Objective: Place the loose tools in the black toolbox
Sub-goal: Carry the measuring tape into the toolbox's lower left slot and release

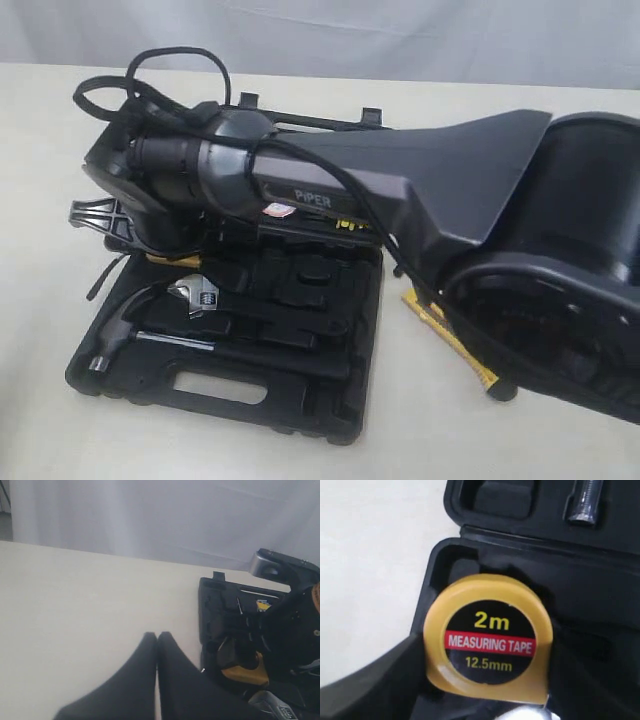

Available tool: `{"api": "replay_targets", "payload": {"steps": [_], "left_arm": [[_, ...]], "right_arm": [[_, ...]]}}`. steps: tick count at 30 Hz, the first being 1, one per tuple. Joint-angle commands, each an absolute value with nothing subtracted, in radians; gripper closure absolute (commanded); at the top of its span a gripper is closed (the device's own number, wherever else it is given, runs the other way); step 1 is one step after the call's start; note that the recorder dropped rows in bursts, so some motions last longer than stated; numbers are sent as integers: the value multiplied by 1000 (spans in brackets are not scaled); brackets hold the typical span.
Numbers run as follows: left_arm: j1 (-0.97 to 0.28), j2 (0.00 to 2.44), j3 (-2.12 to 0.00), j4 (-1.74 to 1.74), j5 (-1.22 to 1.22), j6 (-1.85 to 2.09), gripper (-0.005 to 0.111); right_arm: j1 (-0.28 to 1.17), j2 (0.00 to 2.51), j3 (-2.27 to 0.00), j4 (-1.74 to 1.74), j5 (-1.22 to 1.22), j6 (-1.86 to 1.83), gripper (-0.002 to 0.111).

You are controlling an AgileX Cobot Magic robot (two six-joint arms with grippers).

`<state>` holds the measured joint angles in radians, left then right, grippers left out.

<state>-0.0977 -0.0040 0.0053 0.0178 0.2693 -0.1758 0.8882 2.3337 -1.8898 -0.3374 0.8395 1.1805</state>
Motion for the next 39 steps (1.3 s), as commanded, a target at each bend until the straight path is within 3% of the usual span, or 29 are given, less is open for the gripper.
{"api": "replay_targets", "payload": {"steps": [1, 13, 15, 21, 23, 39], "left_arm": [[-103, 0, 0, 15, 271, -175, 107], [-103, 0, 0, 15, 271, -175, 107], [-103, 0, 0, 15, 271, -175, 107], [-103, 0, 0, 15, 271, -175, 107], [-103, 0, 0, 15, 271, -175, 107], [-103, 0, 0, 15, 271, -175, 107]], "right_arm": [[887, 2352, -1894, -341, 837, 1185, 109], [887, 2352, -1894, -301, 804, 1098, 106], [887, 2352, -1894, -277, 784, 1077, 97], [887, 2352, -1894, -257, 744, 1075, 45], [887, 2352, -1894, -257, 744, 1075, 36], [887, 2332, -1894, -301, 856, 1075, 35]]}}
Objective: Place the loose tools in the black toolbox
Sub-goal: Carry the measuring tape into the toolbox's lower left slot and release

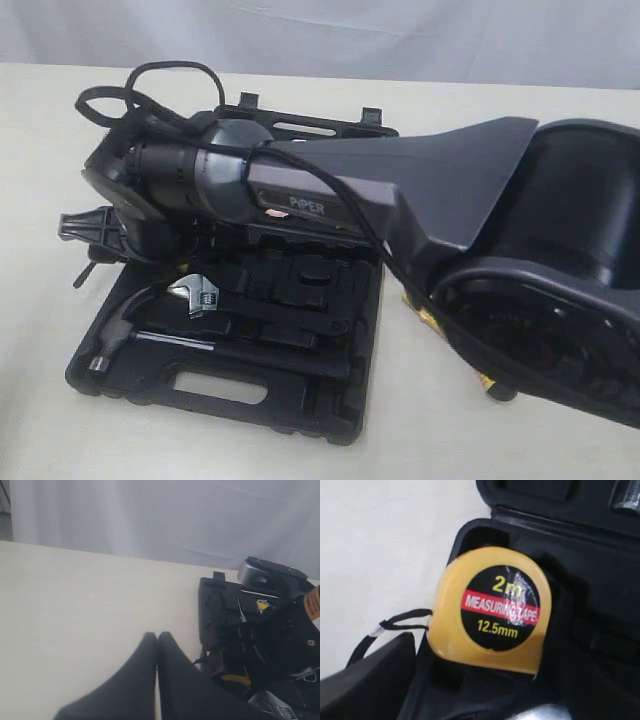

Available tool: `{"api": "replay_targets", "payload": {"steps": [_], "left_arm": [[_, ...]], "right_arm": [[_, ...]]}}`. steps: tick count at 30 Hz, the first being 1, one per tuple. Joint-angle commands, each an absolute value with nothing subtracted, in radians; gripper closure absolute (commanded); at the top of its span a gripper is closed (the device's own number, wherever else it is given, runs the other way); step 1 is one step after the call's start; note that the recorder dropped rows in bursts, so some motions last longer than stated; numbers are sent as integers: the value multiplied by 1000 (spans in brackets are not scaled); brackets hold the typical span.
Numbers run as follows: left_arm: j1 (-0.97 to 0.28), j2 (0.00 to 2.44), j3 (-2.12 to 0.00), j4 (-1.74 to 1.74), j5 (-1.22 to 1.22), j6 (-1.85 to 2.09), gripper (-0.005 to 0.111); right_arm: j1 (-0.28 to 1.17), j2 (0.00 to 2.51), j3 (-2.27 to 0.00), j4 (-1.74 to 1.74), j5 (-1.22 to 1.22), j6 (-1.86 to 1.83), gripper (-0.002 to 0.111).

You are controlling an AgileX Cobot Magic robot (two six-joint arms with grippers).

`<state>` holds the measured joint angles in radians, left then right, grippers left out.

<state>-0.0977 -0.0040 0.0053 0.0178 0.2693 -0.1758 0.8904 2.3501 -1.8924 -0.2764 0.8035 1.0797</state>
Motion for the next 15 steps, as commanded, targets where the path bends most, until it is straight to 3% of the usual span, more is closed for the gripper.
{"api": "replay_targets", "payload": {"steps": [1, 8, 9, 14, 15], "left_arm": [[-103, 0, 0, 15, 271, -175, 107], [-103, 0, 0, 15, 271, -175, 107], [-103, 0, 0, 15, 271, -175, 107], [-103, 0, 0, 21, 270, -175, 107], [-103, 0, 0, 23, 270, -175, 107]], "right_arm": [[887, 2325, -1894, -301, 857, 1075, 35], [887, 2261, -1895, -363, 863, 1046, 36], [887, 2259, -1895, -371, 849, 1029, 42], [887, 2265, -1895, -371, 703, 902, 108], [887, 2270, -1895, -371, 671, 866, 108]]}}
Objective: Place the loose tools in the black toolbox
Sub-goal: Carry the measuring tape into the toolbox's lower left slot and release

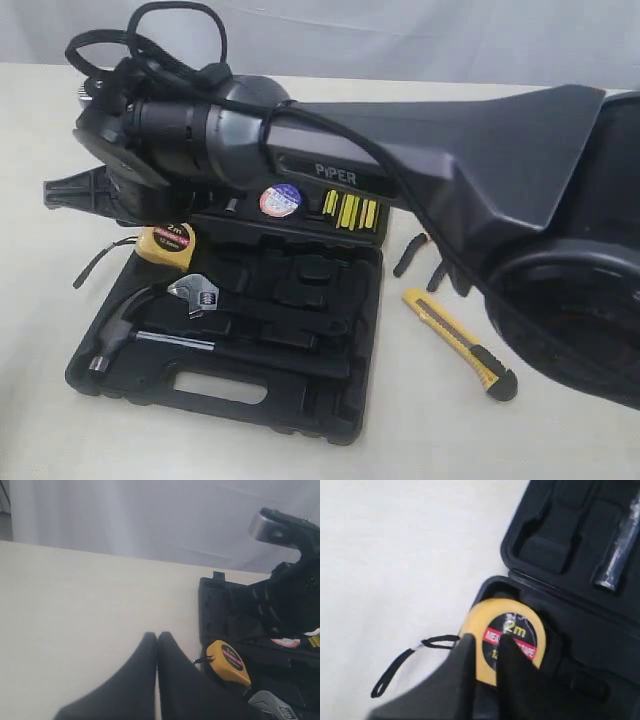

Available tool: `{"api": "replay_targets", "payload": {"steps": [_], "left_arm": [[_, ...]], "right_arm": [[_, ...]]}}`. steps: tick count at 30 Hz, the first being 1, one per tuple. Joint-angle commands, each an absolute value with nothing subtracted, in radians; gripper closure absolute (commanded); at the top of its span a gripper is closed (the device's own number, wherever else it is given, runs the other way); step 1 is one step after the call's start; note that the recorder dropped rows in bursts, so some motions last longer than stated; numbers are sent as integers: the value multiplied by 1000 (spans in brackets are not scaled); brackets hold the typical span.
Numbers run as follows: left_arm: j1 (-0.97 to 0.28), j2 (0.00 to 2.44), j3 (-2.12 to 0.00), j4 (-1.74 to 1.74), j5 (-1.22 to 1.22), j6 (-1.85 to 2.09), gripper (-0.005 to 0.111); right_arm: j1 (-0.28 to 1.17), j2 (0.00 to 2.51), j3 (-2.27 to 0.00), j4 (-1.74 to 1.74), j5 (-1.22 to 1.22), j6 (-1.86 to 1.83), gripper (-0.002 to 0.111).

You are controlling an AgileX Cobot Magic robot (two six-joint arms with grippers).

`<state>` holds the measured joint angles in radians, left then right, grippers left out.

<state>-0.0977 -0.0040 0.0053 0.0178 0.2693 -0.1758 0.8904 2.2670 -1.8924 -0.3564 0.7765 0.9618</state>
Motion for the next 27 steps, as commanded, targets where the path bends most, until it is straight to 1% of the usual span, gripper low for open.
{"api": "replay_targets", "payload": {"steps": [1, 6, 10, 20, 27], "left_arm": [[-103, 0, 0, 23, 270, -175, 107], [-103, 0, 0, 23, 270, -175, 107], [-103, 0, 0, 23, 270, -175, 107], [-103, 0, 0, 23, 270, -175, 107], [-103, 0, 0, 23, 270, -175, 107]], "right_arm": [[887, 2276, -1895, -368, 632, 833, 108], [874, 2347, -1895, -368, 681, 815, 109], [871, 2387, -1895, -336, 686, 706, 109], [871, 2329, -1895, -335, 697, 681, 109], [869, 2308, -1895, -346, 760, 629, 109]]}}
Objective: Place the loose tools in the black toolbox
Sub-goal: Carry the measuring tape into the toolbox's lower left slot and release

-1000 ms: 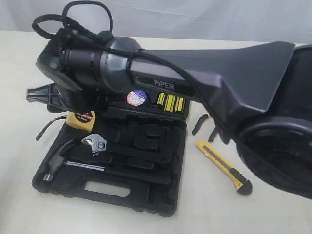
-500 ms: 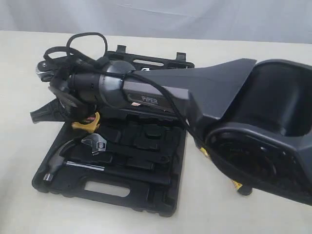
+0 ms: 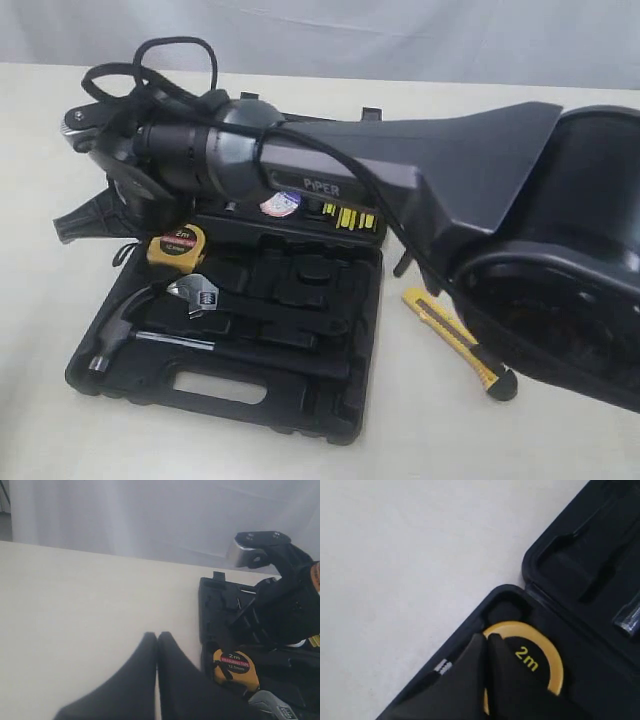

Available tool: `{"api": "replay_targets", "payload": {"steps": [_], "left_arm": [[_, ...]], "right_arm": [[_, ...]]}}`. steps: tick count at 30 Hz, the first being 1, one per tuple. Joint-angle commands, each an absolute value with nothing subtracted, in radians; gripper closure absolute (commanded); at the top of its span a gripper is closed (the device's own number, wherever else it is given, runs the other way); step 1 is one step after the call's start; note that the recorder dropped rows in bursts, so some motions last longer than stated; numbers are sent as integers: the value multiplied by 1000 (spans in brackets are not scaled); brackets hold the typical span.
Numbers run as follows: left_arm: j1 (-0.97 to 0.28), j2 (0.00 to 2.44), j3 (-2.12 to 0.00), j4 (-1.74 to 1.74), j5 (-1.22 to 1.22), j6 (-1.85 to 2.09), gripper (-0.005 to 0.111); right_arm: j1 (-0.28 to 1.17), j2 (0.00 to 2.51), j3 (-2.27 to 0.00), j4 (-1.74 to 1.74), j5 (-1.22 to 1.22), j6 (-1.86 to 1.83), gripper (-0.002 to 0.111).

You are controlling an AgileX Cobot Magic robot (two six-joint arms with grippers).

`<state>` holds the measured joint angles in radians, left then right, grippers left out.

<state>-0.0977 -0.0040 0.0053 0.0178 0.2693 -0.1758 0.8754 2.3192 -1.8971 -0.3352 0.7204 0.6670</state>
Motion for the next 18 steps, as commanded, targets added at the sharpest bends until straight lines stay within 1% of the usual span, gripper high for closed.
{"api": "replay_targets", "payload": {"steps": [1, 10, 18], "left_arm": [[-103, 0, 0, 23, 270, -175, 107], [-103, 0, 0, 23, 270, -175, 107], [-103, 0, 0, 23, 270, -175, 107]], "right_arm": [[869, 2313, -1895, -346, 768, 629, 109], [869, 2371, -1893, -342, 789, 624, 109], [869, 2303, -1895, -342, 792, 606, 109]]}}
